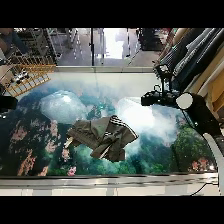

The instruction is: Fold the clothes and pants, and hang the long-sleeved shirts on hangers.

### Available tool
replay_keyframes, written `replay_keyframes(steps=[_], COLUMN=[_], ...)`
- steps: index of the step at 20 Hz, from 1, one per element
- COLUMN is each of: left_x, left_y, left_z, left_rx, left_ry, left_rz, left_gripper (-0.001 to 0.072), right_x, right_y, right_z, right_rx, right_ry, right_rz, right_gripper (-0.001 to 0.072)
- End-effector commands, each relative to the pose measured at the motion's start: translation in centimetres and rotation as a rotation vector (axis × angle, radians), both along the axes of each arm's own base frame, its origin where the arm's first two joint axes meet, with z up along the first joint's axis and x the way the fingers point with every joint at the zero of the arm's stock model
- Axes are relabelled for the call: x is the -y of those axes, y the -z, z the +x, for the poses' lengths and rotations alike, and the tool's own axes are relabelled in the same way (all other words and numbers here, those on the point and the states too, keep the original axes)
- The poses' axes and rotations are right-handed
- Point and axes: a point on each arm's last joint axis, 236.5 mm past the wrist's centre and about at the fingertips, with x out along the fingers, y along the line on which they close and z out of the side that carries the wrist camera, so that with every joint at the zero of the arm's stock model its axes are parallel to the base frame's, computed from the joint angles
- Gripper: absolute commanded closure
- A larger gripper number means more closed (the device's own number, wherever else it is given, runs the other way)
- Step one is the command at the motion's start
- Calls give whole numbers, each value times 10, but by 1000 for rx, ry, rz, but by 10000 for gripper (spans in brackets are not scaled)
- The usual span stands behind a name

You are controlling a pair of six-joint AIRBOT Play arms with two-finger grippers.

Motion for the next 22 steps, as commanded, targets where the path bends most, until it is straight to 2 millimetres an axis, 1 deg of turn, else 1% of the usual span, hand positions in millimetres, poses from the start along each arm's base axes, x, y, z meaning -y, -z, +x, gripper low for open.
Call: replay_keyframes(steps=[1, 5, 8, 14, 17, 18, 19, 20, 21, 22], left_x=[0, -2, -8, -8, -8, -8, -8, -8, -8, -8], left_y=[0, -1, -12, -12, -8, -5, -3, 0, 3, 6], left_z=[0, 2, 26, 27, 30, 31, 33, 34, 36, 37], left_rx=[0, 6, 111, 114, 103, 96, 88, 82, 74, 66], left_ry=[1, 20, 43, 44, 44, 44, 44, 45, 45, 45], left_rz=[0, 17, 52, 52, 52, 51, 51, 50, 50, 49], left_gripper=[694, 694, 694, 693, 693, 694, 694, 693, 694, 693], right_x=[-1, -1, -1, -1, -19, -22, -24, -24, -20, -4], right_y=[0, 0, 0, -1, -10, -8, -3, 7, 25, 42], right_z=[0, 0, 0, 1, -2, -5, -12, -22, -41, -55], right_rx=[-1, -1, -1, 4, -9, -31, -78, -138, -227, -293], right_ry=[-1, -1, -1, 1, -5, -6, -3, -9, -45, -54], right_rz=[0, 0, 0, 7, 122, 137, 151, 144, 78, -23], right_gripper=[703, 703, 703, 703, 703, 699, 699, 699, 699, 699])
